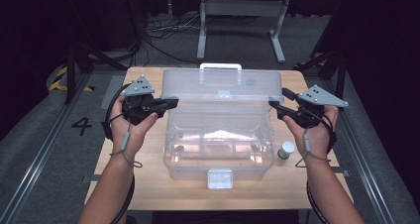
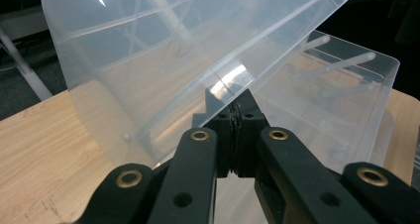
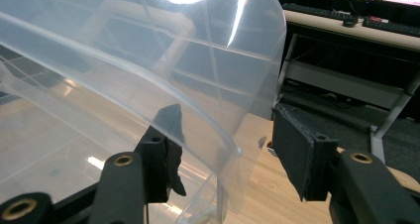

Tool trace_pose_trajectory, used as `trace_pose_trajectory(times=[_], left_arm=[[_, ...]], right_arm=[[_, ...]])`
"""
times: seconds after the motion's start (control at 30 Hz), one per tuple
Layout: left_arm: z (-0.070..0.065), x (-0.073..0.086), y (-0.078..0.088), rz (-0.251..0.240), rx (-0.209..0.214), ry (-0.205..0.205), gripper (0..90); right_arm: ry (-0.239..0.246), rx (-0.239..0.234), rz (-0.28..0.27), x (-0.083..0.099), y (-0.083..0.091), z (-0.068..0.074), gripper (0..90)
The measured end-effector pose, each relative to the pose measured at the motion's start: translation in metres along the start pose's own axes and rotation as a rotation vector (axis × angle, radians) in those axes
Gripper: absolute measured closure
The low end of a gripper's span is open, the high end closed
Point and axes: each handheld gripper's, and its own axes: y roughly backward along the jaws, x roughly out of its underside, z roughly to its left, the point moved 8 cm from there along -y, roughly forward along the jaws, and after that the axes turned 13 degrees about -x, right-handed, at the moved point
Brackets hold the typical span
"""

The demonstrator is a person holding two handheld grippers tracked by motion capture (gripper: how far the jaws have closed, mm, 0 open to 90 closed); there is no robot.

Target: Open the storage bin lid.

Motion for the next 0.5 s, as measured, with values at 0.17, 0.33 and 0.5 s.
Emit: trace_pose_trajectory(times=[0.17,0.33,0.5], left_arm=[[0.0000,-0.0001,0.0000,0.000,0.000,0.000,88.5],[-0.0002,0.0000,0.0001,0.000,-0.001,0.000,88.5],[-0.0004,0.0001,0.0000,0.000,0.000,0.000,88.6]], right_arm=[[0.005,0.016,-0.008,-0.0018,-0.0039,-0.0005,47.8],[0.012,0.030,-0.017,-0.0026,-0.0073,-0.0010,49.7],[0.010,0.045,-0.034,-0.0036,-0.0093,-0.0014,51.9]])
